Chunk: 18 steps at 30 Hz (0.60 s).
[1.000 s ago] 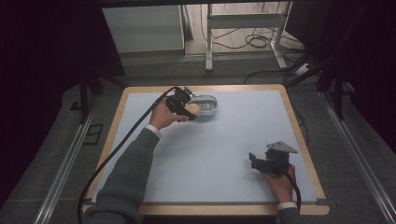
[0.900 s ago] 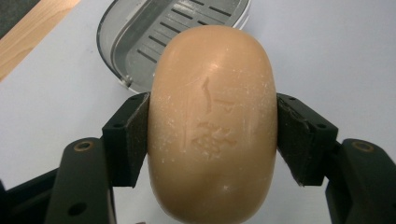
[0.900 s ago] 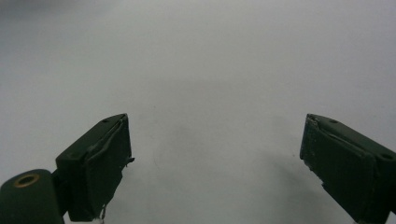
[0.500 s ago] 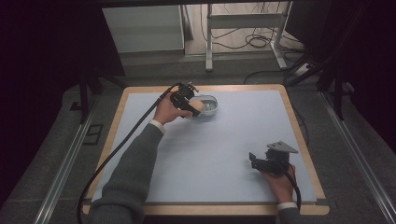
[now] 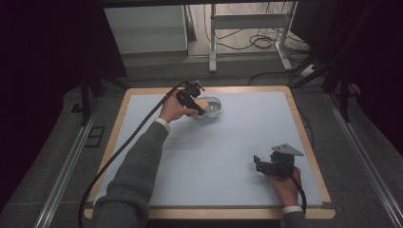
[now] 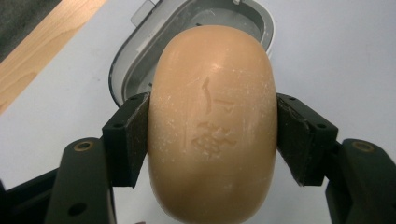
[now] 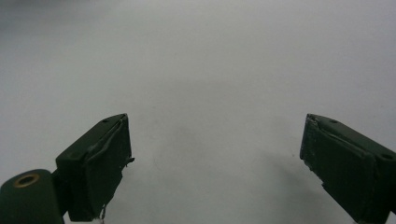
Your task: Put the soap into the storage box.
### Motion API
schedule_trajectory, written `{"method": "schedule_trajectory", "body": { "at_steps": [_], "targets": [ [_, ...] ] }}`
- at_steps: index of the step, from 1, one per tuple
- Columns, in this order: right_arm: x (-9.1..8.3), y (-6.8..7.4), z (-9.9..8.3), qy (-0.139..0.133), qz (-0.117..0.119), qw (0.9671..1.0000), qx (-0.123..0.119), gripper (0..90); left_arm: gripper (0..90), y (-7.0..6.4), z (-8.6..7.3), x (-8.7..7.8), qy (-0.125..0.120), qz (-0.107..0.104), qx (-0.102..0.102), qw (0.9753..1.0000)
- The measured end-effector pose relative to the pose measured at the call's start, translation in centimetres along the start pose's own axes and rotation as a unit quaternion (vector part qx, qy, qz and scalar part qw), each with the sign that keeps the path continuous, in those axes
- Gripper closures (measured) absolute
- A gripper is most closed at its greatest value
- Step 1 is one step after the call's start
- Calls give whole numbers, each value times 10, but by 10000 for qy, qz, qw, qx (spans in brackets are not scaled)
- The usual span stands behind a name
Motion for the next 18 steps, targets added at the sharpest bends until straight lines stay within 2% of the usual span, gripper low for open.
{"method": "schedule_trajectory", "body": {
  "at_steps": [5, 11, 16, 18],
  "targets": [
    [0, 0, 0, 1, -8, 10000, 2, 88, 328, 1, 11, 9, 7, -53, 48, 10000],
    [0, 0, 0, -3, -11, 10000, -3, 88, 327, 5, 23, 20, 74, -15, 133, 9999],
    [0, 0, 0, -8, -8, 10000, 5, 88, 327, 3, 28, 31, 97, -59, 188, 9998],
    [0, 0, 0, -9, -9, 10000, 3, 88, 327, 3, 28, 36, 175, -40, 239, 9996]
  ]
}}
Point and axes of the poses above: each handheld gripper's, and its own axes: x roughly forward along the jaws, z roughly out of its top, y roughly to its left, the point moved 7 cm from there along x, roughly forward along the jaws, and after that the axes turned 9 degrees about -x, right-handed, at the moved point
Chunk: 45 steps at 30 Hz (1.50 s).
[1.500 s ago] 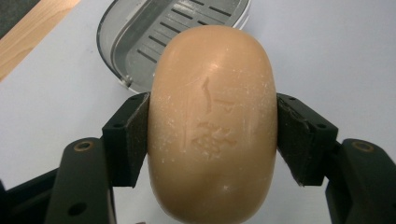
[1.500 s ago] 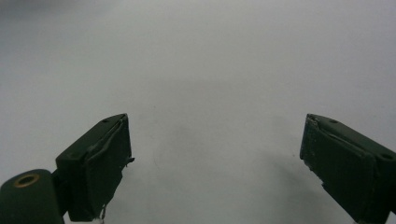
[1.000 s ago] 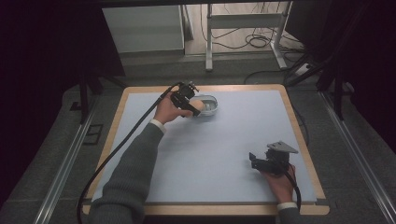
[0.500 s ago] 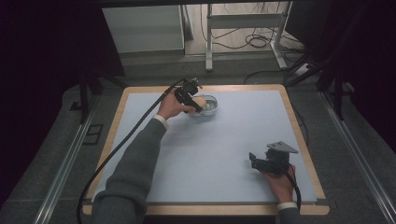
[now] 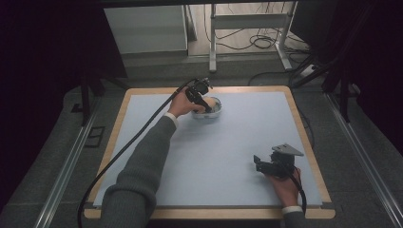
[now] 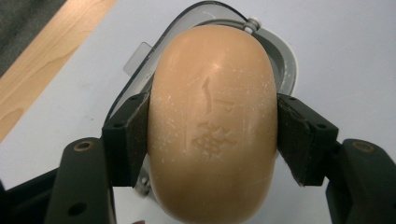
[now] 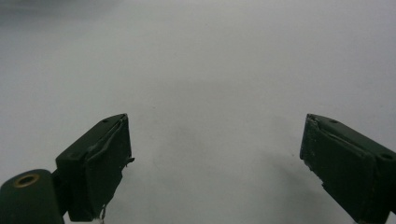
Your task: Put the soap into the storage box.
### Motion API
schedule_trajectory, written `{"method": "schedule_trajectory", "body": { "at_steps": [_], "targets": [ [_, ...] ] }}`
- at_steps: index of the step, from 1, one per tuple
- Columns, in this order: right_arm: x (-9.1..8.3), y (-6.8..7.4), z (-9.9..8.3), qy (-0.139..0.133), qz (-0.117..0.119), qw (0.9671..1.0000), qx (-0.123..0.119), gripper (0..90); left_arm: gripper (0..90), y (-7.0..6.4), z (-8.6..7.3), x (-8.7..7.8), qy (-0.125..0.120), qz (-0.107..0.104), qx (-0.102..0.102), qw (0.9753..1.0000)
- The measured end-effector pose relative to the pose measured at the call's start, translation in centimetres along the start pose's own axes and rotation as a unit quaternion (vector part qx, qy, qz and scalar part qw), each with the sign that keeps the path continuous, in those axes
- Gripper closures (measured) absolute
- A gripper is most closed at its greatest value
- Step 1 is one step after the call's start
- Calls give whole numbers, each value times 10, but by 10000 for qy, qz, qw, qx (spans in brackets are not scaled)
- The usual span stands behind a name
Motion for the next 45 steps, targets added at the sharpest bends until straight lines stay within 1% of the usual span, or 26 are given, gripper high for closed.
{"method": "schedule_trajectory", "body": {
  "at_steps": [1, 5, 7, 10, 11, 12, 13, 15, 16, 17, 19, 20, 21, 23, 25, 26, 28, 30, 31, 32, 33, 34, 38, 43, 44, 45],
  "targets": [
    [0, 0, 0, 1, 2, 10000, -7, 88, 327, 0, 0, 5, 26, 31, 15, 10000],
    [0, 0, 0, 3, 7, 10000, -4, 88, 324, 1, -1, 9, 61, 39, 13, 10000],
    [0, 0, 0, 0, 3, 10000, 1, 88, 293, 0, 0, 7, -56, -30, -85, 9999],
    [0, 0, 0, -1, 0, 10000, -3, 88, 271, 0, -1, 3, -78, -63, -119, 9999],
    [0, 0, 0, 8, 4, 10000, -7, 88, 257, -1, -4, 0, -24, -25, -91, 10000],
    [0, 0, 0, 8, 4, 10000, -7, 88, 249, -1, -4, 0, -24, -25, -91, 10000],
    [0, 0, 0, 8, 1, 10000, -10, 88, 243, -3, -6, -6, -51, 37, -35, 10000],
    [0, 0, 0, 9, 1, 10000, -11, 88, 254, -5, -9, -13, -193, -24, -51, 9998],
    [0, 0, 0, 9, 1, 10000, -11, 88, 253, -5, -9, -13, -193, -24, -51, 9998],
    [0, 1, 0, 16, 9, 10000, -3, 88, 249, -7, -13, -21, -248, -9, -39, 9997],
    [0, 1, 0, 15, 6, 10000, -9, 88, 247, -8, -17, -29, -386, -30, -78, 9992],
    [0, 1, 0, 15, 6, 10000, -9, 88, 246, -8, -17, -29, -386, -30, -78, 9992],
    [0, 1, 0, 23, 12, 10000, -18, 88, 243, -10, -22, -36, -500, -50, -123, 9987],
    [0, 1, 0, 24, 4, 10000, -25, 88, 241, -11, -28, -43, -587, -34, -122, 9982],
    [1, 0, 0, 44, 15, 10000, -13, 88, 239, -13, -35, -49, -705, -39, -161, 9974],
    [1, 0, 0, 44, 15, 10000, -13, 88, 240, -13, -35, -49, -705, -39, -161, 9974],
    [1, 1, 0, 71, 21, 10000, -5, 88, 237, -17, -49, -57, -810, -30, -182, 9965],
    [1, 1, 0, 63, 0, 10000, -9, 88, 230, -18, -53, -58, -816, -27, -178, 9965],
    [1, 1, 0, 58, 2, 10000, -8, 88, 227, -20, -64, -62, -817, -20, -178, 9965],
    [1, 1, 0, 50, 3, 10000, -7, 88, 221, -21, -69, -64, -849, -13, -190, 9962],
    [1, 1, 0, 42, 9, 10000, -21, 88, 224, -22, -74, -66, -886, -55, -260, 9957],
    [0, 1, 0, 34, 24, 10000, -27, 88, 217, -22, -79, -68, -859, -74, -258, 9959],
    [0, 1, 0, 17, 17, 10000, -43, 88, 215, -22, -100, -76, -1001, -117, -434, 9940],
    [0, 1, 0, 6, 16, 10000, -41, 88, 217, -26, -129, -82, -1171, -135, -504, 9917],
    [0, 1, 0, 5, 13, 10000, -44, 88, 216, -26, -129, -82, -1171, -135, -504, 9917],
    [0, 1, 0, 6, 17, 10000, -42, 88, 216, -29, -141, -84, -1231, -153, -547, 9908]
  ]
}}
Point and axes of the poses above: each handheld gripper's, and its own axes: x roughly forward along the jaws, z roughly out of its top, y roughly to its left, the point moved 7 cm from there along x, roughly forward along the jaws, and after that the axes turned 9 degrees about -x, right-handed, at the moved point
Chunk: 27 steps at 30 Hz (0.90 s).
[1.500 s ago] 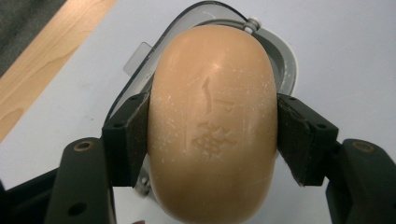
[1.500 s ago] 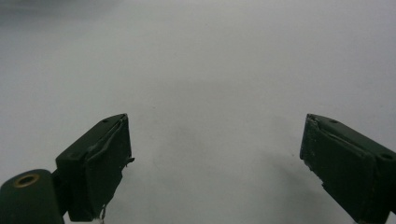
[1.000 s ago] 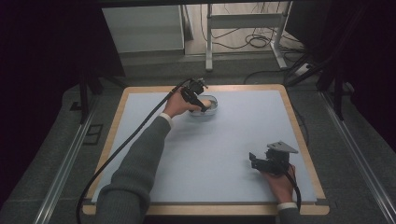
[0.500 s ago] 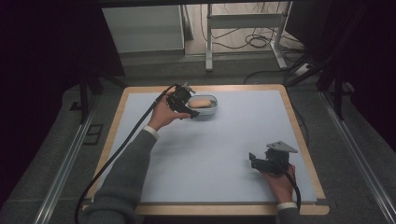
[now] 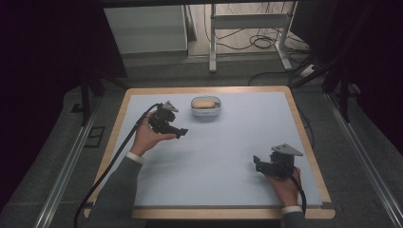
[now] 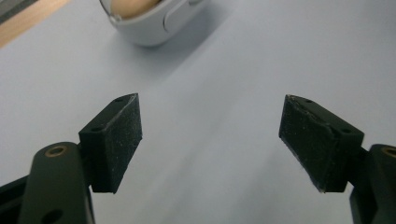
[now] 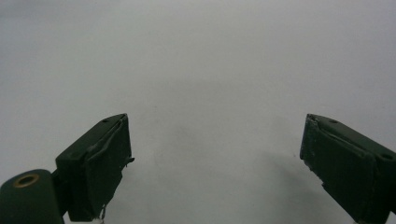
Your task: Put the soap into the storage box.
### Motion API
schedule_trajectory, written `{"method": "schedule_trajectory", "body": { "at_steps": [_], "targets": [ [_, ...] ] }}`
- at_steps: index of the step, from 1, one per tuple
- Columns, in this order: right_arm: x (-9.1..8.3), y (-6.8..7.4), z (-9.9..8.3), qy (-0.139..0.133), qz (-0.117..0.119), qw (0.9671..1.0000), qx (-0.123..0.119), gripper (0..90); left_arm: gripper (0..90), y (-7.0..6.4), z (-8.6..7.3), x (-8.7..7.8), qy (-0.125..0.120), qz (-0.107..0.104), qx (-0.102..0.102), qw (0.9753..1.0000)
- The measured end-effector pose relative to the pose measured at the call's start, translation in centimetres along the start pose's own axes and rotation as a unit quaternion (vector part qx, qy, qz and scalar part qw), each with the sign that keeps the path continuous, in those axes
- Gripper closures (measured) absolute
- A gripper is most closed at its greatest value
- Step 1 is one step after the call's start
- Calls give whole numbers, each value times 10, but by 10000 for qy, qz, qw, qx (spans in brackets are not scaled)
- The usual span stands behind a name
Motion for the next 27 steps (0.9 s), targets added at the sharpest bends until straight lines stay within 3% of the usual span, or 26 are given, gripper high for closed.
{"method": "schedule_trajectory", "body": {
  "at_steps": [16, 27],
  "targets": [
    [0, 0, 0, -9, 15, 10000, 9, 88, 219, -7, -74, -16, -237, 51, -400, 9989],
    [-1, -1, 0, -58, 60, 9999, 56, 86, 217, -6, -87, -16, -202, 64, -457, 9987]
  ]
}}
Point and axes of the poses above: each handheld gripper's, and its own axes: x roughly forward along the jaws, z roughly out of its top, y roughly to its left, the point moved 7 cm from there along x, roughly forward along the jaws, and after that the axes turned 9 degrees about -x, right-handed, at the moved point
